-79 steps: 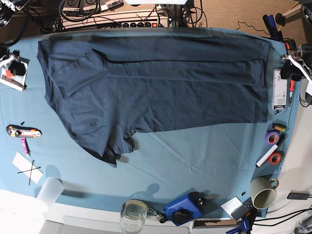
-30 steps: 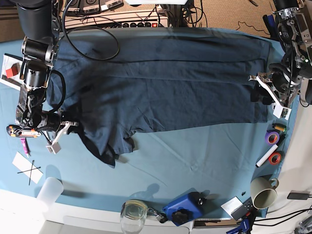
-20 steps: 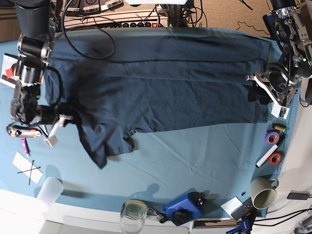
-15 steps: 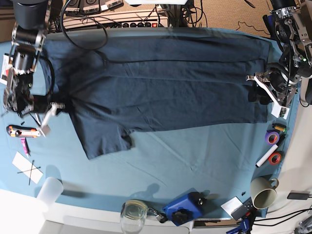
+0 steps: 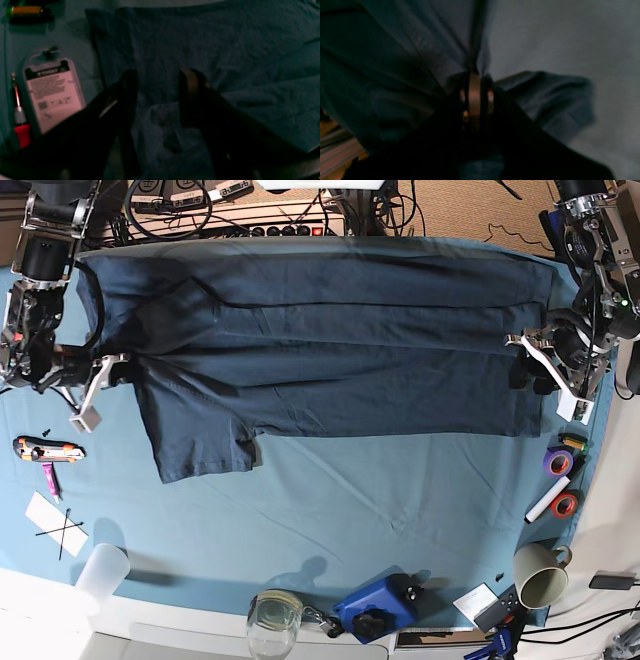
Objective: Fold the T-shirt properly
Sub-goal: 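Move the right gripper to the hem corner and grasp it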
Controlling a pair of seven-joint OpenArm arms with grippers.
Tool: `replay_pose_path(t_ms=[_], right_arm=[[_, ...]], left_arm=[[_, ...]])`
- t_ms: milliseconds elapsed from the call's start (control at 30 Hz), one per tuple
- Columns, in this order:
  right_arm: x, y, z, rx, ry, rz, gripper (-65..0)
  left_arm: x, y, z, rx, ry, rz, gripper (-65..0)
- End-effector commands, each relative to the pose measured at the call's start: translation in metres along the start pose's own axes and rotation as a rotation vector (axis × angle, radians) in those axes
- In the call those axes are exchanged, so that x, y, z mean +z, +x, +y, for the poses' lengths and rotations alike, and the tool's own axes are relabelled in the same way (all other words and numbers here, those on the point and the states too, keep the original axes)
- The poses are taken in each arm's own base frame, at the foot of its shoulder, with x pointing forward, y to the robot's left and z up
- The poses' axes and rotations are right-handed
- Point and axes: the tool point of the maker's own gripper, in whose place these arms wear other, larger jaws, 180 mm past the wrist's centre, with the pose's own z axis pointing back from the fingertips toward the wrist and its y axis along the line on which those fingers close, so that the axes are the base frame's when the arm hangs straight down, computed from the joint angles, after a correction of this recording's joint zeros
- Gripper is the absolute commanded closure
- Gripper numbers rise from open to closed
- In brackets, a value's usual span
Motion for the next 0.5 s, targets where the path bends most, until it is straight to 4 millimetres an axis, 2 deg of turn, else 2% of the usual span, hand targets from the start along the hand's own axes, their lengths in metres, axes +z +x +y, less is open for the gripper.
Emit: replay_pose_path(t_ms=[0, 67, 133, 400, 467], right_arm=[[0.017, 0.018, -0.005, 0.018, -0.017, -0.052, -2.6], [0.022, 0.025, -0.002, 0.005, 0.012, -0.099, -15.1], [0.03, 0.037, 0.002, -0.007, 0.051, -0.162, -22.1], [0.082, 0.074, -0.017, -0.064, 0.02, -0.401, -22.4], [0.085, 0.077, -0.025, -0.06, -0.028, -0.391, -22.4]], left_arm=[[0.004, 0.013, 0.002, -0.016, 0.005, -0.046, -27.1], [0.004, 0.013, 0.002, -0.016, 0.005, -0.045, -27.1], [0.004, 0.013, 0.002, -0.016, 0.005, -0.046, -27.1], [0.004, 0.014, 0.002, -0.016, 0.005, -0.051, -27.1], [0.004, 0.015, 0.002, -0.015, 0.003, -0.054, -27.1]])
